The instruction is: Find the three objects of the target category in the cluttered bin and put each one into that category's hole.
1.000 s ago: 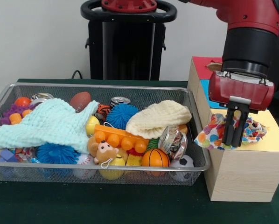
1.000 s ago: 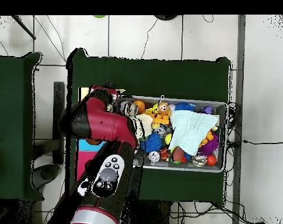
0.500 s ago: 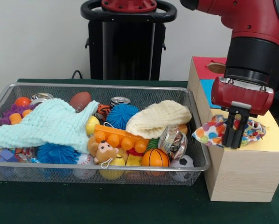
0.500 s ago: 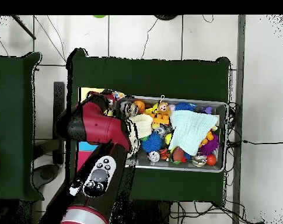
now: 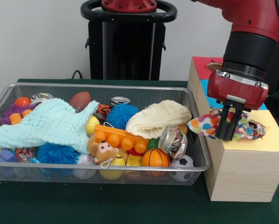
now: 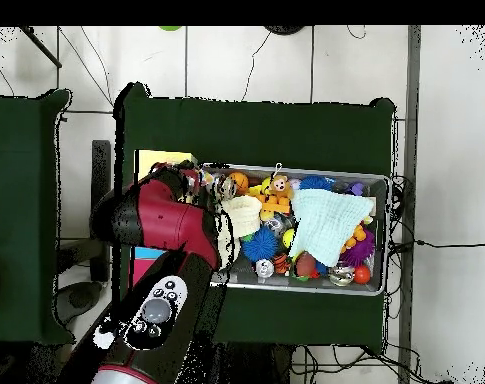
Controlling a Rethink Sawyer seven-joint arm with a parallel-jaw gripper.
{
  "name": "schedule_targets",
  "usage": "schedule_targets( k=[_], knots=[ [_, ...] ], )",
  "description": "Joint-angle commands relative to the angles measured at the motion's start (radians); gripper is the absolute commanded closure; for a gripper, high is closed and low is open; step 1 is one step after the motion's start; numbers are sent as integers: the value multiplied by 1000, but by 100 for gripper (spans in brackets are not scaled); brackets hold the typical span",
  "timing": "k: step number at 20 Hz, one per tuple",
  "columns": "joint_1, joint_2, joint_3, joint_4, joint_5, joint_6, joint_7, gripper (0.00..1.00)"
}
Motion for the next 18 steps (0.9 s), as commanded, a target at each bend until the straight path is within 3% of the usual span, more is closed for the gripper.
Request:
schedule_targets(
  k=[1, 5, 8, 13, 18],
  knots=[
    [-3, 45, 36, 62, 50, 149, 255, 100],
    [-7, 30, 70, 85, 62, 154, 258, 100],
    [-30, 1, 138, 121, 78, 132, 255, 100],
    [-149, -68, 386, 237, 102, -31, 258, 100],
    [-249, -84, 549, 296, 86, -125, 281, 100]
  ],
)
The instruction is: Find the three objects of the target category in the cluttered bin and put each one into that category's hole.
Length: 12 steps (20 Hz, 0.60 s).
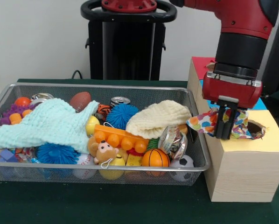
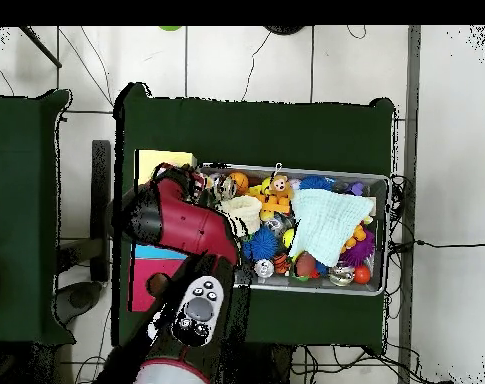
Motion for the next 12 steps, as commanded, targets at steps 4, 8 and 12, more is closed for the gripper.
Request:
schedule_targets(
  k=[4, 8, 12],
  knots=[
    [-205, 1, 489, 234, 16, -141, 301, 100],
    [-246, 0, 547, 257, 16, -154, 312, 100],
    [-247, -2, 558, 268, 35, -151, 322, 100]
  ],
)
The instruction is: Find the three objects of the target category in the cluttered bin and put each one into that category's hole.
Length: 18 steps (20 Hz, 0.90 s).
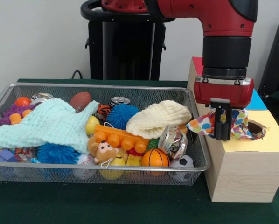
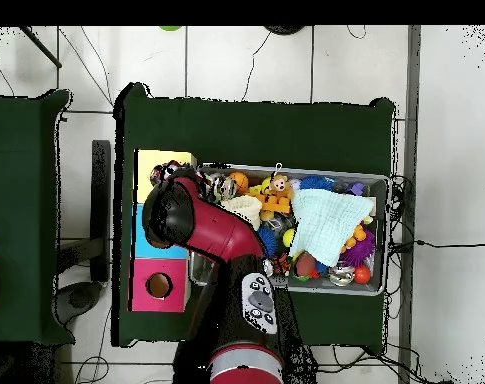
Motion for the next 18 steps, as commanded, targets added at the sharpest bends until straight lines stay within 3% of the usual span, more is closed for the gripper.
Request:
schedule_targets(
  k=[1, 8, 13, 18],
  knots=[
    [1, 107, 253, 110, 50, -47, 320, 100],
    [56, 96, 198, 105, 97, 4, 311, 100],
    [170, 92, 39, 57, 144, 77, 292, 100],
    [224, 88, -35, 42, 171, 77, 270, 100]
  ],
)
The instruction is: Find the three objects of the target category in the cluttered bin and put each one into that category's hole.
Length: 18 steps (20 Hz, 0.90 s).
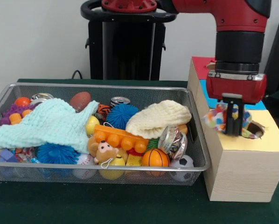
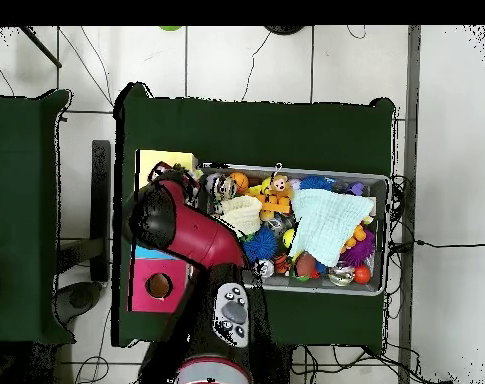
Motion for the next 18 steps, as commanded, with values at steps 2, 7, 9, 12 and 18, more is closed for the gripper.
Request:
schedule_targets(
  k=[2, 7, 9, 12, 18],
  knots=[
    [134, 87, 9, 29, 58, 65, 258, 100],
    [170, 88, -41, 14, 73, 76, 252, 100],
    [174, 87, -48, 13, 78, 77, 250, 100],
    [173, 90, -48, 10, 84, 74, 244, 100],
    [156, 110, -35, -8, 86, 53, 234, 100]
  ],
)
